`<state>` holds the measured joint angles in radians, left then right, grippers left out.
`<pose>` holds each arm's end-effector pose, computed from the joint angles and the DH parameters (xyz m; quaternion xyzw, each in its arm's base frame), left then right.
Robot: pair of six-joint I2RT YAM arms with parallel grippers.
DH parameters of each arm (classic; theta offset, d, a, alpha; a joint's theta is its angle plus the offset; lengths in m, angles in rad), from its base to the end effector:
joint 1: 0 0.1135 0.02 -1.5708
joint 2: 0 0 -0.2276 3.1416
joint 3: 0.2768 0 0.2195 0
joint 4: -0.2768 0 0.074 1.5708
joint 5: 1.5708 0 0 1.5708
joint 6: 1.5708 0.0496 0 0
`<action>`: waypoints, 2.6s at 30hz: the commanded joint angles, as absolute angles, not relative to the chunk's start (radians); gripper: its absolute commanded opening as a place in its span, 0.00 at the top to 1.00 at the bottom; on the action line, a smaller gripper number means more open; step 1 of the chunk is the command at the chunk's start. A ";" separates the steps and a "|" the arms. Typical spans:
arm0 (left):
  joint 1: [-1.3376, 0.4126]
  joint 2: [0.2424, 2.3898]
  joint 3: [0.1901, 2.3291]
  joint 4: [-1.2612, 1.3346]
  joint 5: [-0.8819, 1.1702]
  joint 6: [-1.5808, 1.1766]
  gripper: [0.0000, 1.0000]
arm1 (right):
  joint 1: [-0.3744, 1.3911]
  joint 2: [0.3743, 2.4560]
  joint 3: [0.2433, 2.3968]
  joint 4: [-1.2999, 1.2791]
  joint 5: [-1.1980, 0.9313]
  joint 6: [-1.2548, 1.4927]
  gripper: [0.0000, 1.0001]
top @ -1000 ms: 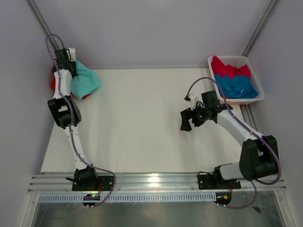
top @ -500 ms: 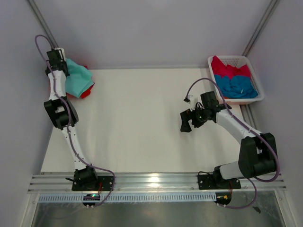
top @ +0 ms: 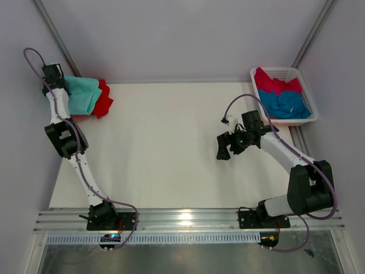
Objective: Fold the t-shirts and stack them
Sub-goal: Neatly place the folded tshirt to the corner
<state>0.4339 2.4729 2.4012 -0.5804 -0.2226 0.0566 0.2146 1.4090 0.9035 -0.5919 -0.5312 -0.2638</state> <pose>0.4588 0.2247 0.2250 -0.2154 0.8658 0.2036 0.4033 0.2393 0.0779 0.1844 -0.2820 0.8967 0.2495 0.2325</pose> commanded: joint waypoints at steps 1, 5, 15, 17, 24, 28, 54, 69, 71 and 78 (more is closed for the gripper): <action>0.462 2.416 2.388 -0.552 -0.255 0.025 1.00 | 0.216 1.384 0.902 -0.584 -0.555 -0.272 0.01; 0.451 2.433 2.388 -0.561 -0.242 0.009 1.00 | 0.216 1.385 0.900 -0.583 -0.555 -0.273 0.01; 0.393 2.442 2.364 -0.506 -0.258 0.008 1.00 | 0.216 1.384 0.897 -0.583 -0.554 -0.275 0.01; 0.393 2.448 2.367 -0.488 -0.264 0.009 1.00 | 0.216 1.382 0.896 -0.581 -0.557 -0.276 0.01; 0.393 2.471 2.381 -0.471 -0.319 -0.063 1.00 | 0.212 1.382 0.894 -0.578 -0.565 -0.279 0.01; 0.393 2.483 2.381 -0.449 -0.353 -0.087 1.00 | 0.206 1.382 0.893 -0.578 -0.569 -0.279 0.01; 0.393 2.588 2.525 -0.308 -0.221 -0.138 1.00 | 0.175 1.402 0.871 -0.557 -0.615 -0.296 0.01; 0.393 2.672 2.543 -0.330 -0.212 -0.109 1.00 | 0.173 1.422 0.873 -0.560 -0.627 -0.308 0.01; 0.393 2.675 2.543 -0.333 -0.212 -0.086 1.00 | 0.173 1.422 0.873 -0.561 -0.630 -0.308 0.01; 0.393 2.640 2.488 -0.368 -0.172 -0.081 1.00 | 0.172 1.410 0.870 -0.560 -0.637 -0.313 0.01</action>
<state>0.3904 2.6404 2.5164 -0.3798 -0.2153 -0.0914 0.1764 1.4216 0.8711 -0.5835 -0.6083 -0.2916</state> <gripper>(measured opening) 0.015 0.994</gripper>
